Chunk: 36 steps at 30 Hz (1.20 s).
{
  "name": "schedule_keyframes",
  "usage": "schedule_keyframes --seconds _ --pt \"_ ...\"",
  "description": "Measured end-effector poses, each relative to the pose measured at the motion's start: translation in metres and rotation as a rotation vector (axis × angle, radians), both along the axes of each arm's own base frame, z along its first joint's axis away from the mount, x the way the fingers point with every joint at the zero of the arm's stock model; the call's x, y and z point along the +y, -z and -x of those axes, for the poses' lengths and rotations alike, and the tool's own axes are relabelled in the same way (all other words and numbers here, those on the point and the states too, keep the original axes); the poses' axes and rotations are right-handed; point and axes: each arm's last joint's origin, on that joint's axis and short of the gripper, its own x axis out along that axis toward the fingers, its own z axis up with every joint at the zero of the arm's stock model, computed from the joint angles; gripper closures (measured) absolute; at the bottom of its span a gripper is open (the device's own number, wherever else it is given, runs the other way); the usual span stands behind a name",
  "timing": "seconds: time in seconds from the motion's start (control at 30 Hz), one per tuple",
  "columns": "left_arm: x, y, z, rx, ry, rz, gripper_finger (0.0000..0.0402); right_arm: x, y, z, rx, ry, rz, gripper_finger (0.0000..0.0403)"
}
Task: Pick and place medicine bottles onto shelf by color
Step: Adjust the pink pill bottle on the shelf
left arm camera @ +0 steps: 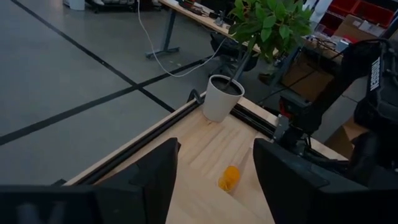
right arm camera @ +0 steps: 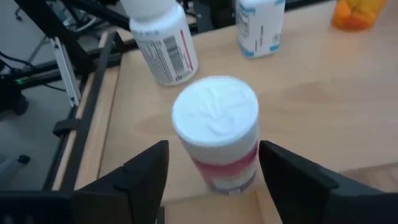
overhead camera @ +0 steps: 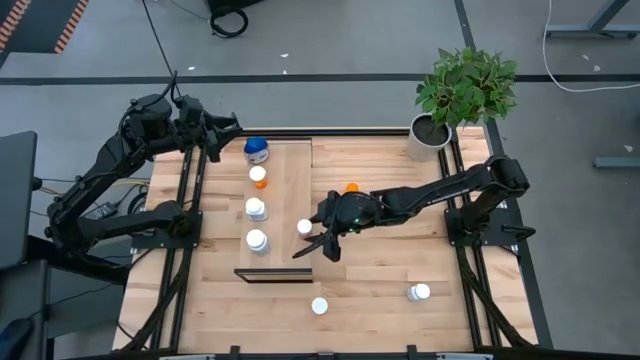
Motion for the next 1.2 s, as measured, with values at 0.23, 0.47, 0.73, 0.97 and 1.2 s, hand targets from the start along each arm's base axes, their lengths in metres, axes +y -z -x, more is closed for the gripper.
schedule_keyframes --seconds 0.23,0.47,0.73,0.97,1.2 --pt "-0.0001 0.0004 0.0002 0.004 0.0 0.003 0.0186 0.0007 0.0008 -0.0038 -0.028 -0.003 -0.006 0.018" --pt "-0.0001 0.0005 0.0001 0.005 0.0 0.003 0.0188 0.0018 -0.0021 -0.0052 -0.06 -0.024 -0.023 0.0197" --pt "-0.0001 0.0005 0.0001 0.005 0.001 0.003 0.0188 0.002 -0.003 -0.0057 -0.07 -0.027 -0.027 0.0213" --pt "-0.0001 0.0005 0.0001 0.005 0.001 0.002 0.0187 0.0036 -0.0038 -0.0057 -0.078 -0.025 -0.04 0.0231" --pt "-0.0002 0.0004 0.0002 0.004 0.001 0.002 0.0189 0.0067 -0.0029 -0.0047 -0.069 -0.044 -0.02 0.0225"
